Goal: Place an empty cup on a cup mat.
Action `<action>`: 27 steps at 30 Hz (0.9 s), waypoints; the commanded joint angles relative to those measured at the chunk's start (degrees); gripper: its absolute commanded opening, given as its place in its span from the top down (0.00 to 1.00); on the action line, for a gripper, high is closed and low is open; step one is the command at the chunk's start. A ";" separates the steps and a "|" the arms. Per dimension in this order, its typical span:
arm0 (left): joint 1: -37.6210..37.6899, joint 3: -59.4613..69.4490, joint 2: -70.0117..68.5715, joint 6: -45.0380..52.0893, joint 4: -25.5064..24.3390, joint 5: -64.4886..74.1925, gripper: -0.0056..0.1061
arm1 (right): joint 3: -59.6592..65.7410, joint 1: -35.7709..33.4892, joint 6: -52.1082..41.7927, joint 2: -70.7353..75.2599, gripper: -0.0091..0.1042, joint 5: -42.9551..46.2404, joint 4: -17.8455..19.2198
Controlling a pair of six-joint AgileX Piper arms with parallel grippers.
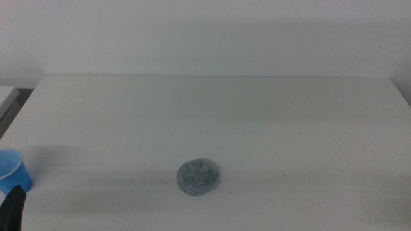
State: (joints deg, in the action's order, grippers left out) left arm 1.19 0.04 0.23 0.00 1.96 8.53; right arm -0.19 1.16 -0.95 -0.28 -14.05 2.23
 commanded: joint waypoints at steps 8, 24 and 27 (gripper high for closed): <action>-4.06 -21.89 17.66 0.00 -0.04 21.05 0.11 | 0.19 -0.04 -0.23 0.28 0.10 0.38 0.39; -11.51 -63.77 65.52 2.62 -3.42 59.56 0.11 | 0.19 -0.04 -0.23 0.28 0.10 0.38 0.39; -13.71 -67.15 72.77 3.16 -3.28 61.43 0.11 | 0.19 -0.04 -0.23 0.28 0.10 0.38 0.39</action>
State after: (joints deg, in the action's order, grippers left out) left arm -11.45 -65.36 70.00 2.79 -1.03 68.88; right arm -0.19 1.16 -0.95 -0.28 -14.05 2.23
